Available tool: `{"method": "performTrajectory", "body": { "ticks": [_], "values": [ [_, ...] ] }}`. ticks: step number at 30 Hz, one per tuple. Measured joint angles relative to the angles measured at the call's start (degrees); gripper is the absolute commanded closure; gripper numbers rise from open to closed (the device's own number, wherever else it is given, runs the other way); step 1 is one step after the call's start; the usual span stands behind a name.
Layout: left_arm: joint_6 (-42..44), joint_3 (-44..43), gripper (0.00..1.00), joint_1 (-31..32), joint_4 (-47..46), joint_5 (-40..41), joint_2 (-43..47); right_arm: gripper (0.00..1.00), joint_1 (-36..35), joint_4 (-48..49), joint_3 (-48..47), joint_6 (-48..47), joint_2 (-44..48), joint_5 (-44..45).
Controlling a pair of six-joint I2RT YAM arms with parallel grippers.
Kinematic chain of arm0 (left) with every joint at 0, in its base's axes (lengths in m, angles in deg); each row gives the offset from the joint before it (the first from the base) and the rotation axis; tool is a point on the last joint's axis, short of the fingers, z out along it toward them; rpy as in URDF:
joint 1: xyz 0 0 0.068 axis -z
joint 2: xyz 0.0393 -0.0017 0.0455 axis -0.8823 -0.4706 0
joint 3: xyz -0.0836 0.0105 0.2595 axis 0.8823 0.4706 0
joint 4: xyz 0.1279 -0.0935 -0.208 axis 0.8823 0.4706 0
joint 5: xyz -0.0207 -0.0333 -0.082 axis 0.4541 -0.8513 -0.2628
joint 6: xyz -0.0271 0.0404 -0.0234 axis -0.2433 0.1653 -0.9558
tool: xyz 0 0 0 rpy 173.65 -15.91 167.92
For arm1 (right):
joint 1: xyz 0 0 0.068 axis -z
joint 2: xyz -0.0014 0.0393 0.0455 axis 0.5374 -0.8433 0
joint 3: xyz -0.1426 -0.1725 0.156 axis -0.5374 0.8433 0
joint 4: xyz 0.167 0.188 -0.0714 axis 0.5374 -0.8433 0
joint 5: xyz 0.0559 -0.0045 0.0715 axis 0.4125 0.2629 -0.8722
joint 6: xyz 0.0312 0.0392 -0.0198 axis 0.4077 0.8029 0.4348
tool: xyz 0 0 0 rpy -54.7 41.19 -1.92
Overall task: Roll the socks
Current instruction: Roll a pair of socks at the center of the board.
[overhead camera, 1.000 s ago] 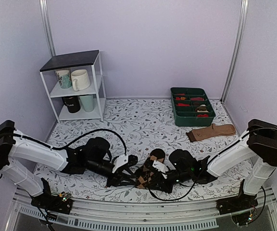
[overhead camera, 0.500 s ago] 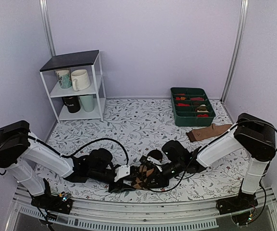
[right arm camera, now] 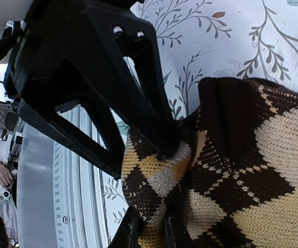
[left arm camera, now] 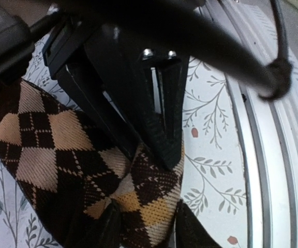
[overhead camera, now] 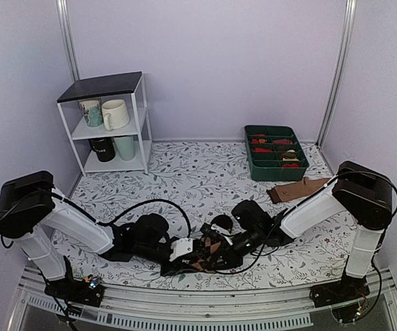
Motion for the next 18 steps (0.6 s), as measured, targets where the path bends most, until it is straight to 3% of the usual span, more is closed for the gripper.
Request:
{"method": "performTrajectory", "body": {
  "ticks": [6, 9, 12, 18],
  "values": [
    [-0.1, -3.0, 1.00, 0.1, 2.5, -0.5, -1.9, 0.86, 0.5, -1.4, 0.0, -0.1, 0.0, -1.7],
    [-0.6, -4.1, 1.00, 0.0, 3.6, -1.5, -2.4, 0.72, 0.8, -2.4, 0.0, -0.3, 0.1, -2.8],
    [-2.5, -4.7, 1.00, -0.1, 4.1, -2.4, -2.7, 0.64, 0.9, -2.7, 0.4, 0.0, 1.4, -1.7],
    [-9.1, -6.0, 1.00, -2.2, 4.6, -6.6, -4.0, 0.58, 0.8, 1.0, 10.1, 0.2, 13.0, 11.7]
  ]
}}
